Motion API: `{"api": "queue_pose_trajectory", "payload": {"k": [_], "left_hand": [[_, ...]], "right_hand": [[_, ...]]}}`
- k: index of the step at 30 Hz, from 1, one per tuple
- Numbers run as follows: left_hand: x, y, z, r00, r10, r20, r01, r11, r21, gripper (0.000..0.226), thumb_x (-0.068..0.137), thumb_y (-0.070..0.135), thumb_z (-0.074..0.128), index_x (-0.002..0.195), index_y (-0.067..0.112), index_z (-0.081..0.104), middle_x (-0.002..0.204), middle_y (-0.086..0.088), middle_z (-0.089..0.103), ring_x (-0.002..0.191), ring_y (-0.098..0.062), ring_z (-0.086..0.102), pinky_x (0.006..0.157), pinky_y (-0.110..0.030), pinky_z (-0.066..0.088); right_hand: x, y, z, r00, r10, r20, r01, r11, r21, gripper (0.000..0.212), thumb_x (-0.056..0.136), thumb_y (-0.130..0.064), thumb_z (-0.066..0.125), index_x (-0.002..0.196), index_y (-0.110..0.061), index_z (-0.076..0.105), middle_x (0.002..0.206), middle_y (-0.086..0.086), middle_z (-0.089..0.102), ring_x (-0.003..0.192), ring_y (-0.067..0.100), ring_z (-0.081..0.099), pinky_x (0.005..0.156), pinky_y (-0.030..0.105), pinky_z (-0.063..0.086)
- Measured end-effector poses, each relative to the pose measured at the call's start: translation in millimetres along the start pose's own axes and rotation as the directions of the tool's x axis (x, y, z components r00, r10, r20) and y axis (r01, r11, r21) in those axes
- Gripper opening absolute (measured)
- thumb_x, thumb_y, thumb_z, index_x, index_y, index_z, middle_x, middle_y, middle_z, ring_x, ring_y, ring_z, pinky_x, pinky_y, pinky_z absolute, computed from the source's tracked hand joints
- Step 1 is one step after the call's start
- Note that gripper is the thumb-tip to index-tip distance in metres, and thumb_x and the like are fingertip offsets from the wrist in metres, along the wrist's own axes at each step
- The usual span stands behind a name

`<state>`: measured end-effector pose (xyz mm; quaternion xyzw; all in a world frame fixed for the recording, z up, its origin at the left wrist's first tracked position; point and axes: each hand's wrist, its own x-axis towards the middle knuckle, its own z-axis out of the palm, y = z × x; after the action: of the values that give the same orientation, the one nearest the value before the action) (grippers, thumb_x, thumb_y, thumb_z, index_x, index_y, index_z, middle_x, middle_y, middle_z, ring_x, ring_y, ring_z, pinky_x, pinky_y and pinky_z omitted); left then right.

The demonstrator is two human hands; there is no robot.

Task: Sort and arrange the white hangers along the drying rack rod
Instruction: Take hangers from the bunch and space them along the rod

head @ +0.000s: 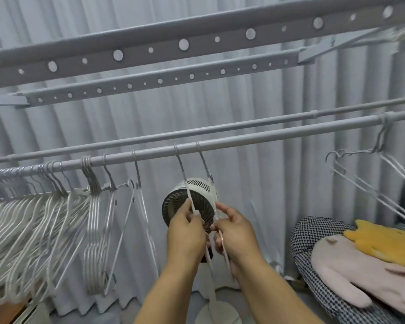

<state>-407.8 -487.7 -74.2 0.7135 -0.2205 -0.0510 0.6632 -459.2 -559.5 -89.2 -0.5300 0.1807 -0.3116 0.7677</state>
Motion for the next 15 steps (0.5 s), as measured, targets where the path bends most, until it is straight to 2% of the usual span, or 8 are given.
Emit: {"api": "queue_pose_trajectory", "payload": {"k": [3, 7, 10, 12, 14, 15], "left_hand": [[-4, 4, 19, 0.999, 0.001, 0.05, 0.002, 0.998, -0.059, 0.044, 0.096, -0.001, 0.039, 0.131, 0.018, 0.059, 0.069, -0.016, 0.05, 0.042, -0.013, 0.045, 0.041, -0.024, 0.042], [-15, 10, 47, 0.992, 0.008, 0.123, 0.005, 0.995, -0.1, 0.042, 0.097, -0.001, 0.039, 0.132, 0.014, 0.058, 0.071, -0.012, 0.049, 0.04, -0.01, 0.045, 0.042, -0.025, 0.045], [-21, 19, 69, 0.989, 0.031, 0.142, -0.015, 0.994, -0.112, 0.042, 0.096, -0.004, 0.04, 0.118, 0.022, 0.063, 0.067, -0.011, 0.051, 0.041, -0.013, 0.047, 0.043, -0.028, 0.047], [-24, 23, 83, 0.986, 0.035, 0.161, -0.012, 0.99, -0.138, 0.049, 0.094, -0.005, 0.041, 0.127, 0.03, 0.052, 0.067, -0.011, 0.053, 0.042, -0.013, 0.048, 0.043, -0.028, 0.047], [-26, 25, 98, 0.981, 0.026, 0.192, 0.002, 0.989, -0.146, 0.052, 0.093, -0.007, 0.041, 0.138, 0.019, 0.05, 0.067, -0.01, 0.053, 0.043, -0.013, 0.049, 0.043, -0.028, 0.046], [-28, 27, 105, 0.977, 0.021, 0.213, 0.011, 0.989, -0.147, 0.051, 0.092, -0.007, 0.041, 0.137, 0.015, 0.053, 0.066, -0.009, 0.052, 0.042, -0.013, 0.048, 0.042, -0.028, 0.046]], "right_hand": [[-1, -11, -26, 0.999, -0.019, -0.047, 0.019, 1.0, 0.004, 0.046, 0.09, 0.007, 0.041, 0.111, -0.028, 0.062, 0.06, 0.004, 0.055, 0.036, 0.009, 0.038, 0.036, 0.018, 0.032], [-3, -26, -57, 0.994, -0.036, -0.104, 0.035, 0.999, -0.007, 0.046, 0.09, 0.006, 0.043, 0.114, -0.029, 0.061, 0.065, 0.007, 0.055, 0.04, 0.011, 0.037, 0.038, 0.02, 0.031], [-2, -36, -81, 0.99, -0.039, -0.138, 0.04, 0.999, 0.004, 0.046, 0.091, 0.005, 0.045, 0.121, -0.026, 0.06, 0.065, 0.007, 0.054, 0.04, 0.01, 0.038, 0.038, 0.02, 0.033], [-1, -42, -97, 0.986, -0.032, -0.165, 0.036, 0.999, 0.024, 0.045, 0.092, 0.005, 0.045, 0.122, -0.024, 0.06, 0.063, 0.006, 0.054, 0.038, 0.01, 0.038, 0.037, 0.02, 0.033], [0, -49, -113, 0.983, -0.028, -0.18, 0.039, 0.998, 0.055, 0.044, 0.092, 0.006, 0.045, 0.123, -0.021, 0.06, 0.062, 0.006, 0.054, 0.037, 0.009, 0.037, 0.035, 0.019, 0.032], [1, -53, -121, 0.982, -0.028, -0.186, 0.04, 0.997, 0.062, 0.044, 0.092, 0.006, 0.045, 0.123, -0.02, 0.06, 0.061, 0.006, 0.054, 0.036, 0.009, 0.036, 0.035, 0.018, 0.031]]}}
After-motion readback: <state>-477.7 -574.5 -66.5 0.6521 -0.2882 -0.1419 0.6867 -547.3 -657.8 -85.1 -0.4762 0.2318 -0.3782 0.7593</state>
